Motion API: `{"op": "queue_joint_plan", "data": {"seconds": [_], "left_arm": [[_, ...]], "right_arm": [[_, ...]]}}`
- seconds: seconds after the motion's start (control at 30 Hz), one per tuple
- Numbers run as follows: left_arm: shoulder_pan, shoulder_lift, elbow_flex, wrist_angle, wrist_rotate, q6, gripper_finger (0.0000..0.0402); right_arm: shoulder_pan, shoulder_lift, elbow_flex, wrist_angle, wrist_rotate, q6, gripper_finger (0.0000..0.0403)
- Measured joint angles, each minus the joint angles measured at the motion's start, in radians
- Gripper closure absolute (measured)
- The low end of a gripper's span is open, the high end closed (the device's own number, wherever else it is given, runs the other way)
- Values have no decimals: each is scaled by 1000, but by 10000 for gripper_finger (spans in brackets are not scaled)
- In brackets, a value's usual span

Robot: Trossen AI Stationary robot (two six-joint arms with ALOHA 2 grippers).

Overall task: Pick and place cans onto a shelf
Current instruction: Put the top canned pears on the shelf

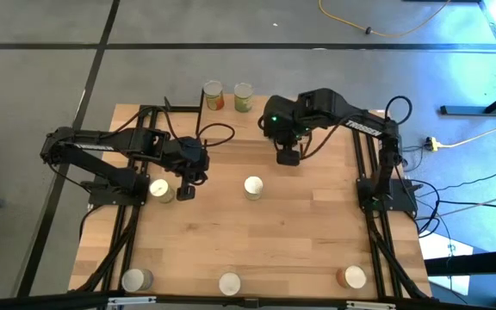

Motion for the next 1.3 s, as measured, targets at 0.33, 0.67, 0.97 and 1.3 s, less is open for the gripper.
{"op": "queue_joint_plan", "data": {"seconds": [0.33, 0.67, 0.97, 1.3], "left_arm": [[0, 0, 0, -2, -20, -25, 401], [0, 0, 0, -2, -46, -53, 401], [0, 0, 0, -3, -46, -94, 401], [1, 0, 0, -3, -46, -102, 401]], "right_arm": [[-65, 2, -189, 37, -18, -74, 402], [-98, 1, -273, 170, 26, -123, 402], [-160, 1, -274, 279, 110, -189, 402], [-236, 1, -274, 384, 193, -261, 402]]}}
